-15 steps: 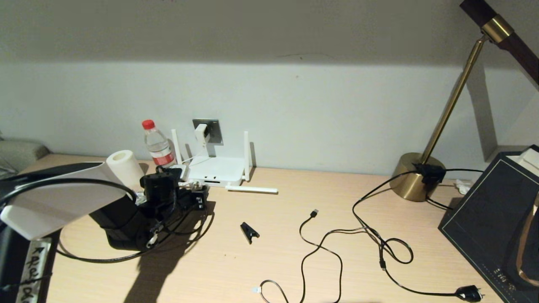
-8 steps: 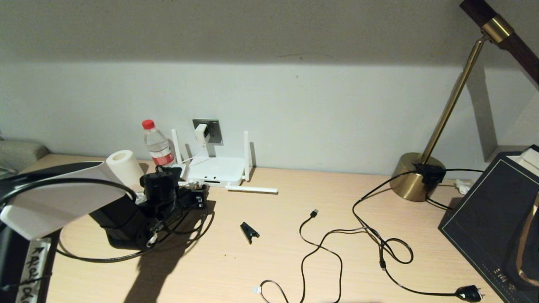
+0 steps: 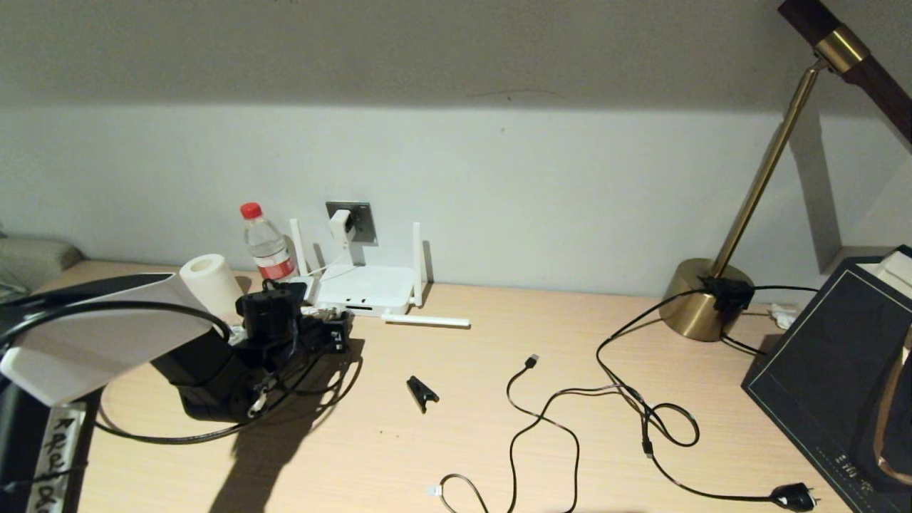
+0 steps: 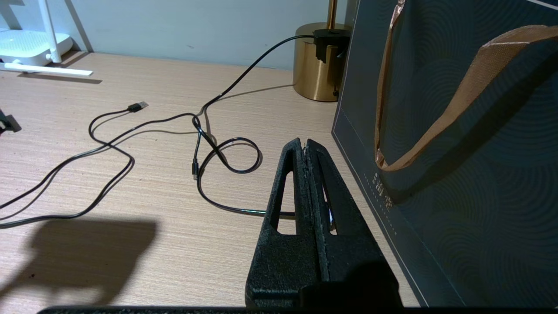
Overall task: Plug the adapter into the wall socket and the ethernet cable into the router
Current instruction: Align cable and router interface
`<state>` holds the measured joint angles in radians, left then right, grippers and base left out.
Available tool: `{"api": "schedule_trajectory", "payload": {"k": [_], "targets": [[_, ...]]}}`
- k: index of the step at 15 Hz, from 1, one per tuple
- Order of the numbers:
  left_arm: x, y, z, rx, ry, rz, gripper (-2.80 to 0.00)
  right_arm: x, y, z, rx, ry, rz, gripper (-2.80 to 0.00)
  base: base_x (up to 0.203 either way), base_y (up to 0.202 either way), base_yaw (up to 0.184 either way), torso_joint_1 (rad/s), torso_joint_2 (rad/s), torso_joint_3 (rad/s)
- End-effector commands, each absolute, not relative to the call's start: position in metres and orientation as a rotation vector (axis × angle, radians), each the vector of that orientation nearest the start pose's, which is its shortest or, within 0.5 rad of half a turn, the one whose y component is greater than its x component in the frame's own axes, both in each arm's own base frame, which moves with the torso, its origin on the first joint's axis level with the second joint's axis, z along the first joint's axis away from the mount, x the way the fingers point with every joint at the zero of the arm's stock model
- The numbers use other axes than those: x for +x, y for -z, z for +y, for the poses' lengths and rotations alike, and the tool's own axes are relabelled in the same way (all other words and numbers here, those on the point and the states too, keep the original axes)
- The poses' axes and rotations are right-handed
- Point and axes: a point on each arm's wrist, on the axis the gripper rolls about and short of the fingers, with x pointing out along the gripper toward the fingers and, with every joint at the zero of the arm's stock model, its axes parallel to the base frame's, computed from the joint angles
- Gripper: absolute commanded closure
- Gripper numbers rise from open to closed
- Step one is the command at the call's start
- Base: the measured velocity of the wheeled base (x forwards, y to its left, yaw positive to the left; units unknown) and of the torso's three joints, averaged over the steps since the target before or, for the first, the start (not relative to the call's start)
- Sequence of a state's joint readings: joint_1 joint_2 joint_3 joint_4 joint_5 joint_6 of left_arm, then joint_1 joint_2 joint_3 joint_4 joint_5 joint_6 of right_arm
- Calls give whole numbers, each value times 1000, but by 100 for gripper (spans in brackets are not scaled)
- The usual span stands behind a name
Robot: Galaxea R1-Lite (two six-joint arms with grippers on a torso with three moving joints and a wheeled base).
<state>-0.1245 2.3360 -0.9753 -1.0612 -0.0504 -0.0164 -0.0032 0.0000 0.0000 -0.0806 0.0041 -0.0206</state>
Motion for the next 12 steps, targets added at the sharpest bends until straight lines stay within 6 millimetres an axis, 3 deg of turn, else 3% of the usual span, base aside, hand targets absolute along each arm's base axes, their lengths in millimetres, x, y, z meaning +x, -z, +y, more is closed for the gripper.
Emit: {"api": "schedule_trajectory", "payload": {"k": [1,12], "targets": [[415,-33,-53,-6,171,287,0,-21,-76,0,-22,-1,-51,0,0,0,0,0,0,0],[419,-31,-53,-6,170,284,0,-21,-76,0,-22,-1,-51,0,0,0,0,0,0,0]]}}
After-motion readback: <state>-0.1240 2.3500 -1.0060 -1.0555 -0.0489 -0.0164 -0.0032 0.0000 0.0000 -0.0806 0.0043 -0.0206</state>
